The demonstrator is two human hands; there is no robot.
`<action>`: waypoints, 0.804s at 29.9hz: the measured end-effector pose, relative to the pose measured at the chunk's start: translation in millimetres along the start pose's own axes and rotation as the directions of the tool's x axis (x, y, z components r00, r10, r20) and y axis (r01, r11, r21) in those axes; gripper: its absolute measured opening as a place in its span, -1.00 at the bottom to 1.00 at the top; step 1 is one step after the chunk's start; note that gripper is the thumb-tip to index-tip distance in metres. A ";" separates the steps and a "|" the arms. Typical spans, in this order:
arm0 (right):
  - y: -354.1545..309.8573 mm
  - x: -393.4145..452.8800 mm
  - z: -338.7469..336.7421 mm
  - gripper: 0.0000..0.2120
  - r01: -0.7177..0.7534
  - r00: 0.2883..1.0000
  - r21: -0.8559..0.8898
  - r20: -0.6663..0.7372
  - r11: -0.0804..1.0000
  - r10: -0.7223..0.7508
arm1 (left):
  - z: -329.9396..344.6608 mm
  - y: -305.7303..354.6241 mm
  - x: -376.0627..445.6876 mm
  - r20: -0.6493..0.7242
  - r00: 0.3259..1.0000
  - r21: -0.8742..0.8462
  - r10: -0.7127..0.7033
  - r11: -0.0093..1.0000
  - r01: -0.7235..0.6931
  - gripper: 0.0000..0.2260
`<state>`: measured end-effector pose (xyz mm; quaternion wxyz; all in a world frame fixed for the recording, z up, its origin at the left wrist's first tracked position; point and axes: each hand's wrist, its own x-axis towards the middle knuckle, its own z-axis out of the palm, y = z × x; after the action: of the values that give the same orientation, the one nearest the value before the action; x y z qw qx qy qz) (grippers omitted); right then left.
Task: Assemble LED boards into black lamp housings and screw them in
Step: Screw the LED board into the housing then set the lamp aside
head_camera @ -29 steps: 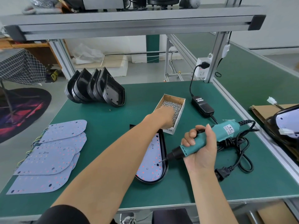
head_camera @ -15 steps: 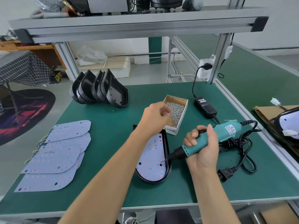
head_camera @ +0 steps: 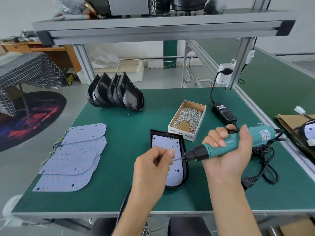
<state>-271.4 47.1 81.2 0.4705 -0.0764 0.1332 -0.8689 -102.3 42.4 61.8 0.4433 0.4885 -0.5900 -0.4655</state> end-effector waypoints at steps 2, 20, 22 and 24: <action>-0.4 -2.9 6.1 -0.72 0.015 1.000 0.013 0.005 1.000 -0.015 | 1.9 -1.3 -4.4 -0.032 0.999 -0.028 0.001 1.000 -0.002 -0.81; 3.3 -9.9 4.2 -0.73 0.046 0.999 -0.015 -0.028 0.999 -0.046 | 7.6 -10.9 -18.8 -0.077 0.997 -0.114 -0.001 0.993 -0.008 -0.86; 4.1 -10.6 4.6 -0.73 0.046 0.998 -0.011 -0.038 0.999 -0.046 | 10.4 -12.4 -20.6 -0.105 0.994 -0.106 0.006 0.994 -0.017 -0.87; 5.0 -11.2 3.9 -0.73 0.051 0.997 -0.006 -0.052 0.999 -0.051 | 13.7 -14.1 -23.2 -0.139 0.990 -0.078 0.030 0.996 -0.041 -0.88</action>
<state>-260.3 53.2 83.3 0.4442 -0.0582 0.1457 -0.8821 -110.3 65.7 44.0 0.5105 0.4908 -0.5473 -0.4461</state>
